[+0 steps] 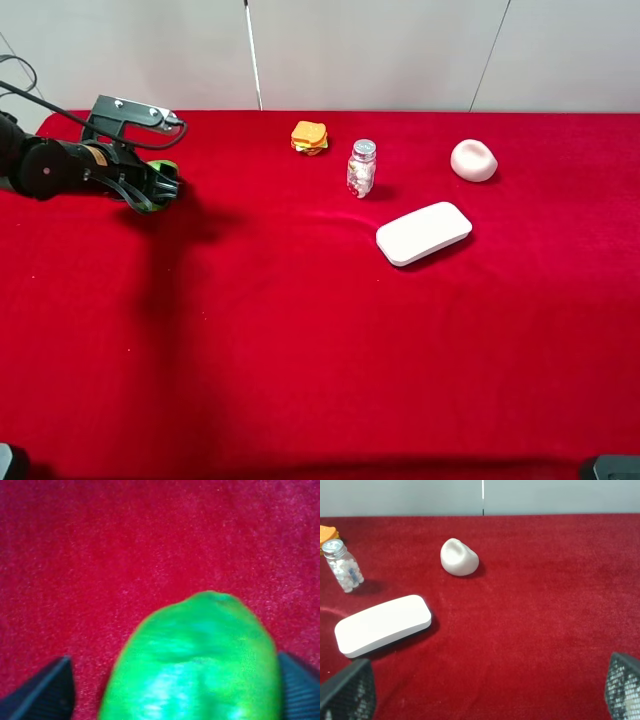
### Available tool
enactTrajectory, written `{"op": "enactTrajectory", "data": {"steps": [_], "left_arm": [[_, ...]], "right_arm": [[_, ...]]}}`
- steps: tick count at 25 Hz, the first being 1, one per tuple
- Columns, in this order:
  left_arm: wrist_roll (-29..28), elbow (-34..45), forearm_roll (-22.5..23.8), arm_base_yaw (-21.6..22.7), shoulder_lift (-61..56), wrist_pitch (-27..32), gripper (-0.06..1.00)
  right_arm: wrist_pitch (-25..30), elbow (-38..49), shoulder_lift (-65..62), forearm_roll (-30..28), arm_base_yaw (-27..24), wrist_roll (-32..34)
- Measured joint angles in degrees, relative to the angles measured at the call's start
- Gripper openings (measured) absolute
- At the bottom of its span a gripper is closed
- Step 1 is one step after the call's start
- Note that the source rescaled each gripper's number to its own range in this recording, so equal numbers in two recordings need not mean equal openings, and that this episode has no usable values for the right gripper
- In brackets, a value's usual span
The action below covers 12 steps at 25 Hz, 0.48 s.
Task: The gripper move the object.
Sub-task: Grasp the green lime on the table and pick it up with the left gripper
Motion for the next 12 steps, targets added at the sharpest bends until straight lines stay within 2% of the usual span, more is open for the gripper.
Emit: {"op": "enactTrajectory", "data": {"steps": [12], "left_arm": [[0.0, 0.0, 0.0, 0.0, 0.0, -0.1, 0.0]], "right_arm": [[0.0, 0.0, 0.0, 0.0, 0.0, 0.0]]}}
